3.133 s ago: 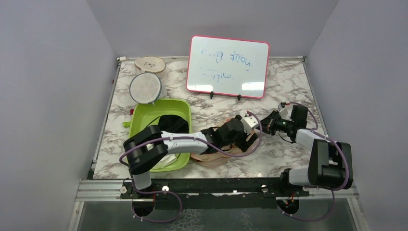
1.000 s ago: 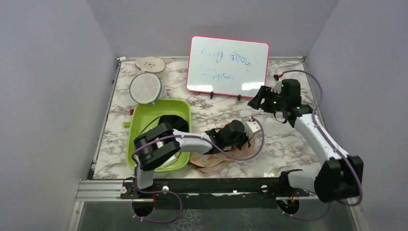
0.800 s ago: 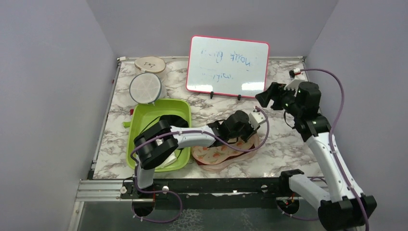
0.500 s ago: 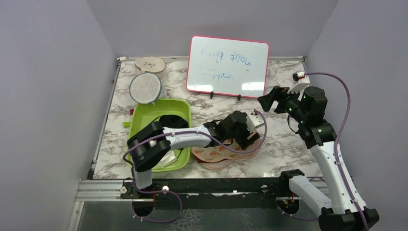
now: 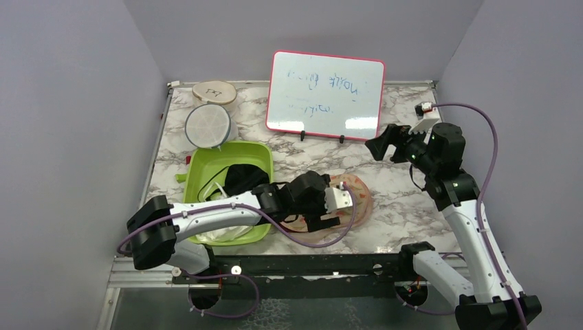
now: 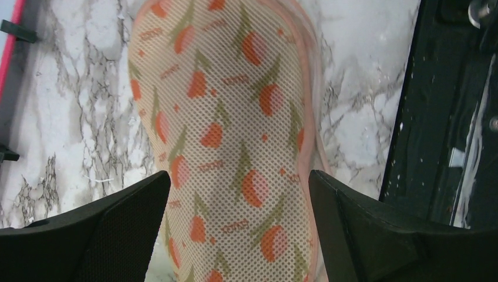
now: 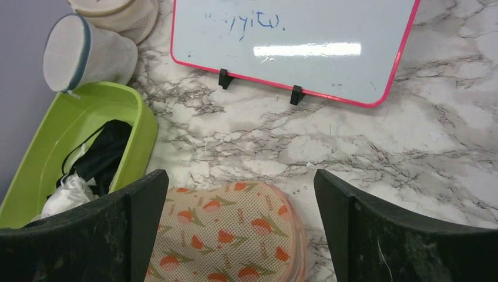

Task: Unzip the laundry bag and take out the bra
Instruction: Open the laundry bag at the center of the board.

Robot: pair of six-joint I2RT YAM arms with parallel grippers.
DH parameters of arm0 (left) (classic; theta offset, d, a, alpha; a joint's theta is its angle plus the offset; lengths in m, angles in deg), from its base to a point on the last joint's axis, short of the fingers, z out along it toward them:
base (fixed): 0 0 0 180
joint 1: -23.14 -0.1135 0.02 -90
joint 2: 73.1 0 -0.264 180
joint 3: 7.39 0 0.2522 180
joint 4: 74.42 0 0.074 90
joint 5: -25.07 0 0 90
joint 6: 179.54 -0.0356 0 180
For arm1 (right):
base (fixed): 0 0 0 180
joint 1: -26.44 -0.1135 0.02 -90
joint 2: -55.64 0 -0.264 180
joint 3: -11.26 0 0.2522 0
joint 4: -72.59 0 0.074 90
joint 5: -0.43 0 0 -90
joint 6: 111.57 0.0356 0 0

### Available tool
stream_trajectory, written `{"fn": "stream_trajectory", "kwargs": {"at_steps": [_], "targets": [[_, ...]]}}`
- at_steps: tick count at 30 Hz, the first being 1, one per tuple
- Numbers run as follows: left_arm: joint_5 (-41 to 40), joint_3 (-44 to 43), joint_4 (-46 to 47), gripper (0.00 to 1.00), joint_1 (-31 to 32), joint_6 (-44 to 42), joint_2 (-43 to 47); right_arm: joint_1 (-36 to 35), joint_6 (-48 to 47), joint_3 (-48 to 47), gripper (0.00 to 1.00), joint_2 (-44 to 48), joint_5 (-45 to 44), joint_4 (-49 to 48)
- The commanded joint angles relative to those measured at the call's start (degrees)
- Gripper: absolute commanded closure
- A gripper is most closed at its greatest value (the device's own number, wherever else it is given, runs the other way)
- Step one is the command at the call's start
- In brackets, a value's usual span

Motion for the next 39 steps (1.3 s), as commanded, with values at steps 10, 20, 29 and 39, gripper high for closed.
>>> {"fn": "stream_trajectory", "kwargs": {"at_steps": [10,20,29,39], "targets": [[-15.20,1.32,-4.45,0.35,8.95,-9.31,-5.54,-0.19,-1.00,-1.82,0.05,0.21,1.53,3.89],[-26.86,1.78,-2.37,0.41,12.09,-8.80,-10.07,-0.19,-0.27,-0.34,0.06,0.99,2.22,3.47],[-32.10,0.91,0.88,0.79,12.22,-9.22,-7.82,-0.18,0.32,0.32,0.06,1.54,1.55,3.64],[-40.63,-0.41,13.98,1.00,8.82,-13.00,-4.48,-0.18,0.88,0.07,0.07,2.12,1.56,2.63]]}}
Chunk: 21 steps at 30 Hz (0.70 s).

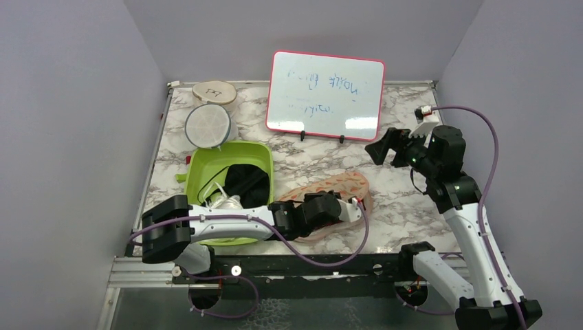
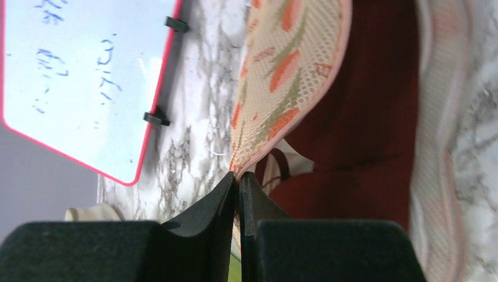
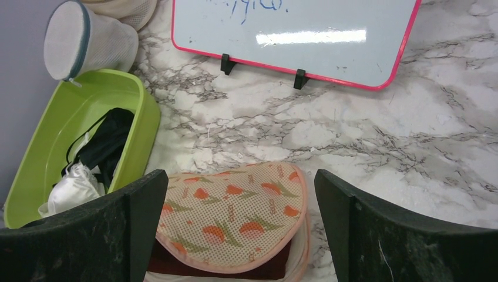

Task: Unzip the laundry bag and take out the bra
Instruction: Open the laundry bag at the center of the board.

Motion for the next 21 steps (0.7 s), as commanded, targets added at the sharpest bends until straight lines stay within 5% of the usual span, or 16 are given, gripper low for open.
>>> {"fn": "stream_trajectory", "kwargs": {"at_steps": [1,11,18,21], "targets": [[-4.99,-2.46,7.95,1.00,-3.87,-1.37,0.32,-0.18,0.44,-0.22,0.07,0.99,0.63,-0.46],[6.30,-13.31,9.96,1.00,-18.24,5.62,-9.69,-0.19,0.50,0.18,0.07,2.89,-0.68,1.63],[14.30,-25.42,2.64,1.00,-23.35,8.81,-20.66,-0.14,0.09,0.46,0.06,3.93,-1.47,2.06],[7.71,-30.49,-1.64,0.84,-23.93,9.64,-24.11,-0.14,-0.07,0.27,0.06,3.85,-1.75,2.40]]}}
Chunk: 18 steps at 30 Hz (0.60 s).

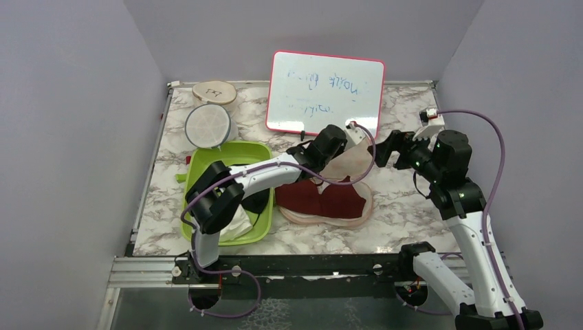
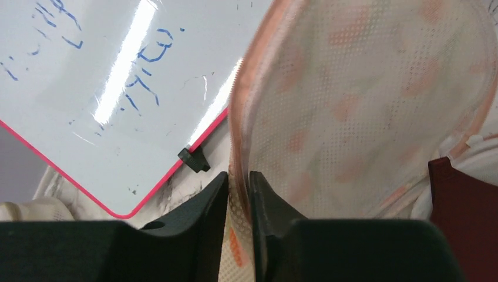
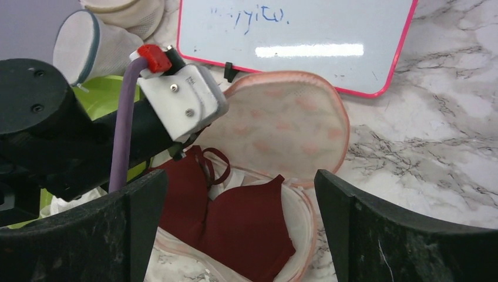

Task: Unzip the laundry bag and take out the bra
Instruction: Open the laundry bag at the center of the board.

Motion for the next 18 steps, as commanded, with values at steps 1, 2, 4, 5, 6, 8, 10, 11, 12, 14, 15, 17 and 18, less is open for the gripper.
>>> {"fn": "stream_trajectory", "kwargs": {"at_steps": [1,2,4,5,6,8,10,11,12,14,15,17,18], "targets": [[-3.91,-6.96,-7.06,0.75,-0.96,3.29,-3.41,-0.18,-0.23,0.17,0.06,0.54,-1.46,1.88],[-4.80,-6.95,-7.56,0.67,-1.12,3.52,-2.88,-0.19,-0.45,0.01,0.06,0.49,-1.62,2.07],[-6.48,-5.41,-7.19,0.52,-1.28,3.79,-0.50,-0.19,-0.65,-0.23,0.06,0.40,-2.05,2.12],[-7.24,-4.50,-7.13,0.47,-1.32,3.94,1.01,-0.14,-0.78,-0.43,0.06,0.27,-2.26,2.07],[-7.25,-3.37,-7.12,0.42,-1.32,4.03,2.91,-0.17,-0.79,-0.45,0.06,0.10,-2.36,1.90],[-5.84,-0.34,-6.97,0.22,-1.31,3.92,7.13,-0.18,-0.73,-0.43,0.07,-0.38,-2.14,1.38],[-2.64,3.87,-6.87,0.14,-1.27,3.34,12.17,-0.19,-0.87,-0.28,0.06,-1.15,-1.68,0.88],[0.47,6.34,-6.80,0.12,-1.28,2.49,15.53,-0.18,-0.88,-0.17,0.06,-1.53,-1.42,0.67],[3.92,8.82,-6.75,0.10,-1.20,1.43,18.02,-0.19,-0.96,0.04,0.06,-1.84,-1.21,0.29],[11.44,14.42,-6.60,0.10,-0.73,-0.91,23.15,-0.12,-1.02,0.56,0.06,-2.37,-0.65,-0.49],[14.74,17.06,-6.57,0.10,-0.24,-2.57,25.62,-0.17,-1.05,0.78,0.06,-2.58,-0.45,-0.95],[18.39,22.99,-5.36,0.12,1.76,-5.48,30.08,-0.19,-1.05,1.11,0.06,-3.08,-0.12,-1.52],[17.97,25.63,-4.47,0.14,4.06,-6.53,31.63,-0.12,-1.01,1.17,0.06,-3.26,0.14,-1.77]]}}
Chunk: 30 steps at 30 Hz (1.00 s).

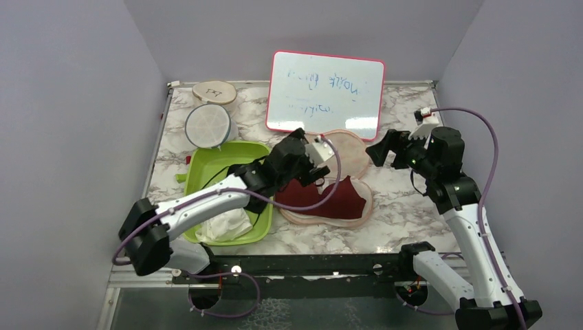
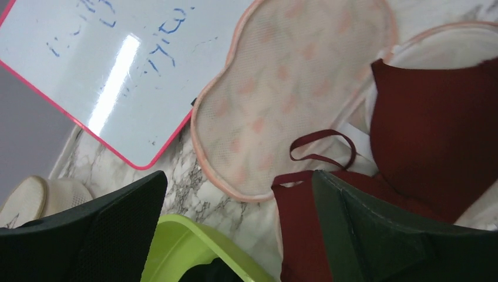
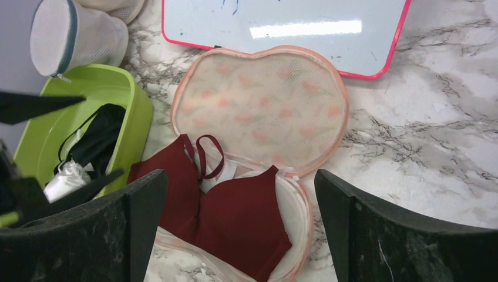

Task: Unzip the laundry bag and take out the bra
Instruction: Open the laundry bag at the center of the board, then pick up the bra from the laundry bag.

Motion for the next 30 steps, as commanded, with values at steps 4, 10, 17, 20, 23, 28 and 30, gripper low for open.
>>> {"fn": "stream_trajectory", "kwargs": {"at_steps": [4,10,17,20,23,28,30], "targets": [[1.37,16.76,5.78,0.23,14.16,-9.85,7.32,-0.19,-0.86,0.66,0.06,-1.21,1.81,-2.92],[-9.86,22.06,15.17,0.30,22.61,-13.28,1.52,-0.14,-0.90,0.72,0.07,-0.73,2.21,-2.34],[-10.14,20.10,17.87,0.31,24.17,-17.12,-7.44,-0.18,-1.01,0.84,0.07,1.16,0.73,-1.35],[-11.96,20.41,20.83,0.40,24.09,-19.08,-9.67,-0.18,-1.04,1.57,0.07,1.98,0.36,-1.19],[-13.32,20.34,22.85,0.46,23.99,-20.01,-11.01,-0.17,-1.17,1.95,0.07,2.17,0.26,-1.00],[-12.82,18.87,22.35,0.56,24.02,-18.73,-13.33,-0.13,-1.24,1.63,0.07,2.20,0.20,-1.07],[-12.93,18.87,22.84,0.56,24.02,-18.95,-13.90,-0.18,-1.24,1.57,0.07,2.10,0.31,-1.05]]}}
